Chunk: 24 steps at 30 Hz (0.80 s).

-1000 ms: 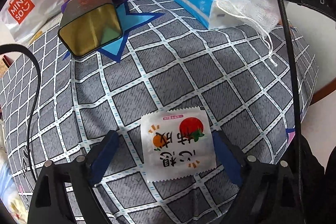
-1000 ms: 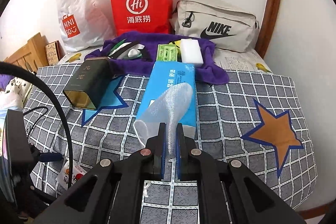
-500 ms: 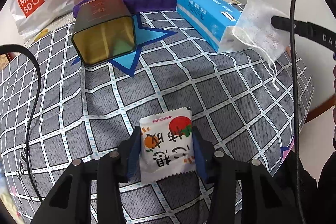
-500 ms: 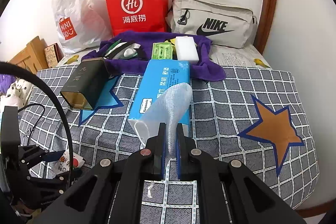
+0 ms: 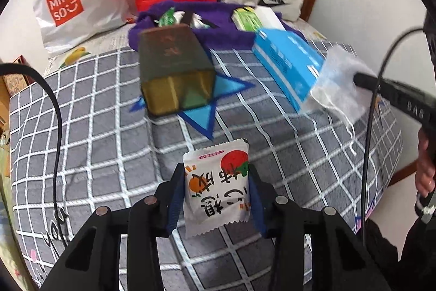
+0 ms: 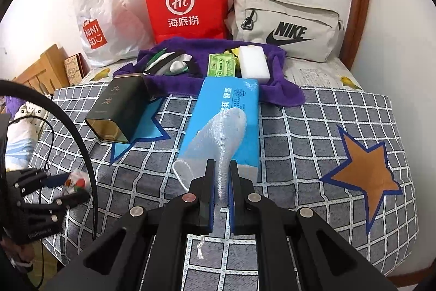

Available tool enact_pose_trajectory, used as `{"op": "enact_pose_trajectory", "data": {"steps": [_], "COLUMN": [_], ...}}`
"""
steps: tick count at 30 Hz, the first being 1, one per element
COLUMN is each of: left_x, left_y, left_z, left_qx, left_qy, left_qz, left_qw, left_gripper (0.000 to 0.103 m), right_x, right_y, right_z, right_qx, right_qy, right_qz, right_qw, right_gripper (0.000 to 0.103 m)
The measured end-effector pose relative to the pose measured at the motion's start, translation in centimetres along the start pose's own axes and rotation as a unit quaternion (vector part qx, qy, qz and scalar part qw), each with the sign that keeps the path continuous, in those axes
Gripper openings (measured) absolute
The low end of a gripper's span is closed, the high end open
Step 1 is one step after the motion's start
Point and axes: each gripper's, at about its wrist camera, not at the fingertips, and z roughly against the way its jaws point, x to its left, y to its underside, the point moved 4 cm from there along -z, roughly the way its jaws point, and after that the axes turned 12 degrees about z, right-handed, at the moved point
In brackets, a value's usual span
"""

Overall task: Organize soft objects
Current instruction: 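Lift and carry the snack packet and mesh bag with both tools over the towel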

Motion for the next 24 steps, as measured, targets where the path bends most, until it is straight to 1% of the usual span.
{"op": "enact_pose_trajectory", "data": {"steps": [3,5,8,14,20,24], "left_x": [0.4,0.6,1.2,2.0,2.7,2.8], "left_y": [-1.1,-1.8,-3.4,-6.7,-10.6,-13.9], "left_z": [0.2,0.4,0.6,1.0,0.7,-0.2], "left_qx": [-0.007,-0.015,-0.027,-0.047,-0.065,-0.071], "left_qy": [0.007,0.012,0.013,0.024,0.030,0.043], "left_qz": [0.007,0.012,0.019,0.028,0.033,0.036], "left_qw": [0.9999,0.9997,0.9994,0.9982,0.9969,0.9959], "left_gripper": [0.041,0.041,0.041,0.041,0.041,0.041], "right_x": [0.0,0.1,0.0,-0.4,-1.9,-3.3], "right_y": [-0.5,-1.0,-1.6,-3.3,-6.7,-9.4], "right_z": [-0.1,-0.3,-1.0,-1.6,-3.5,-5.8], "right_qx": [-0.004,-0.010,-0.009,-0.022,-0.030,-0.033], "right_qy": [-0.004,-0.014,-0.031,-0.043,-0.032,-0.054], "right_qz": [0.002,0.003,-0.001,0.001,0.020,0.015], "right_qw": [1.000,1.000,0.999,0.999,0.999,0.998], "right_gripper": [0.008,0.008,0.008,0.007,0.007,0.007]}}
